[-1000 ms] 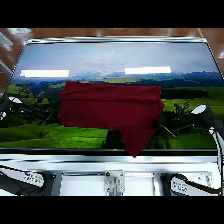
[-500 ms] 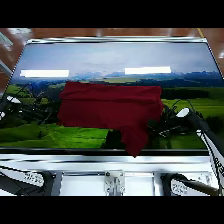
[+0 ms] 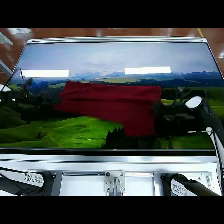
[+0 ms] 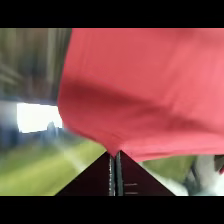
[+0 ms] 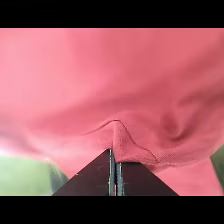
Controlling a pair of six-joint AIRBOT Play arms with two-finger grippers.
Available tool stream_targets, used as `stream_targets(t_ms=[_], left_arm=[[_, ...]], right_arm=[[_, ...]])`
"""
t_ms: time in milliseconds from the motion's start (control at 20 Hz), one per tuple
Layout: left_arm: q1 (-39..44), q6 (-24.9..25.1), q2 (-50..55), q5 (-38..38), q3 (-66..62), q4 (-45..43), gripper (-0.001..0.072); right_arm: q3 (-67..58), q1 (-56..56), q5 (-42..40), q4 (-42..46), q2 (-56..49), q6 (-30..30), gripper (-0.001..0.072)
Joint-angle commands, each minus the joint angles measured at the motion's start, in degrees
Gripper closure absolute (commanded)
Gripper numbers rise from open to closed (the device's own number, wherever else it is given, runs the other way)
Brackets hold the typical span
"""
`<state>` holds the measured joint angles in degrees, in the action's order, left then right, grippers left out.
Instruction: Fold the shirts.
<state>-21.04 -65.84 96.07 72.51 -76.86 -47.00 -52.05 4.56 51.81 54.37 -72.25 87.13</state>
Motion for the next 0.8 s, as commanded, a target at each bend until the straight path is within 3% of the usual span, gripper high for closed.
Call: stream_targets(t_ms=[0,350,700,750], left_arm=[[3.50,-4.85,3.04,-6.12,-10.84,1.22,0.0669],[9.77,-15.26,18.73,-11.10,-32.30,1.22,0.0668],[10.62,-16.13,25.00,-11.47,-34.73,1.18,0.0627],[10.64,-16.55,25.18,-11.45,-34.73,1.18,0.0603]], right_arm=[[-11.32,0.22,-4.24,0.57,-5.16,2.84,0.0651],[-28.46,1.42,-9.01,0.57,-22.45,4.52,0.0650],[-30.38,1.33,-12.11,0.31,-31.26,4.55,0.0623],[-30.38,1.31,-11.76,-0.07,-31.52,4.55,0.0533]])
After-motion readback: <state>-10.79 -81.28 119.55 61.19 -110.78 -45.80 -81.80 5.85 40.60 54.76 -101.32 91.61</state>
